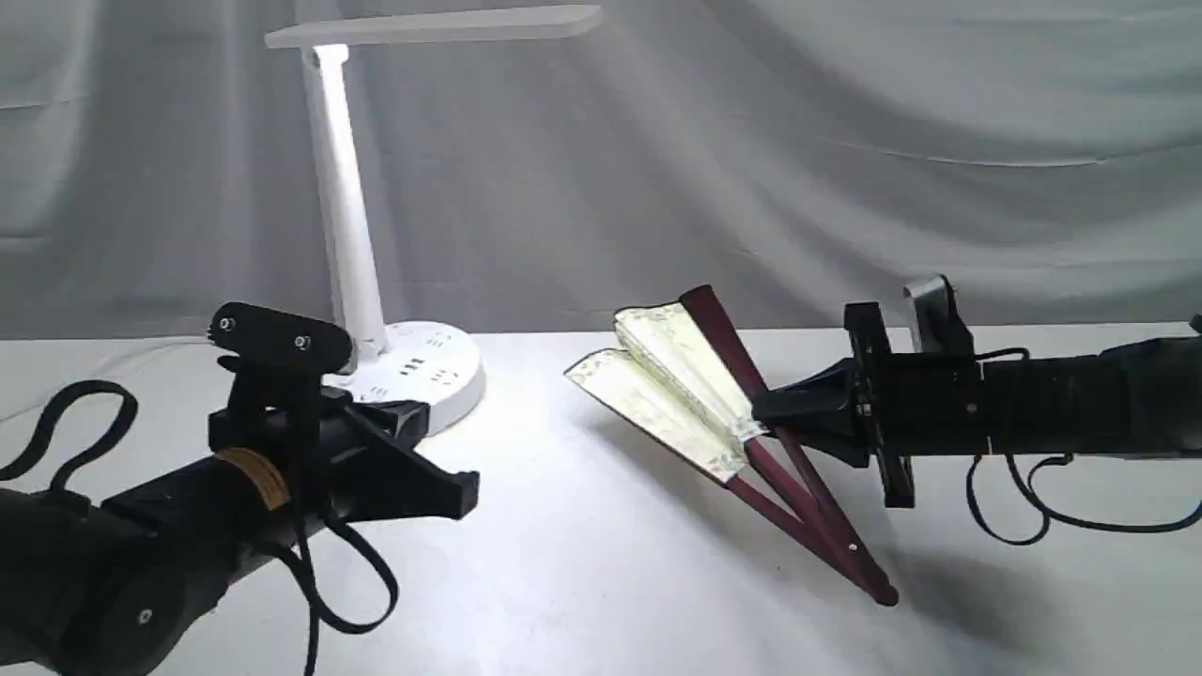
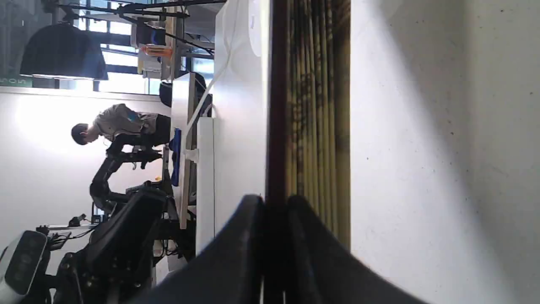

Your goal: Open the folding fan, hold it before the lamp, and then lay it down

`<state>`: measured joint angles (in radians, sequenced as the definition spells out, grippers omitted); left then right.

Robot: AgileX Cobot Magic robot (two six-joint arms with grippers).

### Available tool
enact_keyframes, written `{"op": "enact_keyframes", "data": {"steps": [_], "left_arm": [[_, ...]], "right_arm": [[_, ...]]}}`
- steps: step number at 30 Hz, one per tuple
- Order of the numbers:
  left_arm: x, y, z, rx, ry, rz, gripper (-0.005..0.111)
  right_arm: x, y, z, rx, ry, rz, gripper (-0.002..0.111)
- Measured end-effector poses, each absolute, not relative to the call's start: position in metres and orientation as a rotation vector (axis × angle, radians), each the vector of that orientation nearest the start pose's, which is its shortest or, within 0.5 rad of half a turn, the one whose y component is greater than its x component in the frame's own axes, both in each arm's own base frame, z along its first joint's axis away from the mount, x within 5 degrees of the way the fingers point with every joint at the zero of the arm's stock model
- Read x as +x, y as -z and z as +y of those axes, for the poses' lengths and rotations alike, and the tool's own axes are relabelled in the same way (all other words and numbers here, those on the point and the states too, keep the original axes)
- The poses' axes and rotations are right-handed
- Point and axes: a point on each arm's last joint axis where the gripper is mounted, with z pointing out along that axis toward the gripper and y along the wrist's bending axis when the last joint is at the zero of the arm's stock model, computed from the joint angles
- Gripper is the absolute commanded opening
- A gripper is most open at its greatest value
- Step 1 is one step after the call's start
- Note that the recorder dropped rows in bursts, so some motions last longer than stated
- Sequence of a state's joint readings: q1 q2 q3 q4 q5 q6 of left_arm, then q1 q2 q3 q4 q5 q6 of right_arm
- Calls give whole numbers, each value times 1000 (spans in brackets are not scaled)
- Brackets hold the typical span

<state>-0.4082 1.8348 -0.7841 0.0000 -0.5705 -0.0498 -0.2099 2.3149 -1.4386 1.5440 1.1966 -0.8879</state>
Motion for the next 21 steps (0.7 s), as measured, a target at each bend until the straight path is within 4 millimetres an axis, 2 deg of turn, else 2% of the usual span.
{"op": "enact_keyframes", "data": {"steps": [4, 7, 14, 18, 21], "left_arm": [[326, -152, -152, 341, 471, 1900, 0], [327, -139, -153, 222, 562, 1944, 4], [336, -109, -160, -46, 758, 2057, 35], [347, -105, -171, -171, 923, 2082, 49], [356, -107, -179, -260, 1032, 2081, 55]], "right_arm": [[442, -117, -8, 363, -1624, 2231, 0], [442, -117, -8, 361, -1623, 2233, 0], [442, -117, -7, 352, -1619, 2234, 0], [442, -117, -7, 350, -1618, 2233, 0], [442, -117, -7, 348, -1617, 2233, 0]]}}
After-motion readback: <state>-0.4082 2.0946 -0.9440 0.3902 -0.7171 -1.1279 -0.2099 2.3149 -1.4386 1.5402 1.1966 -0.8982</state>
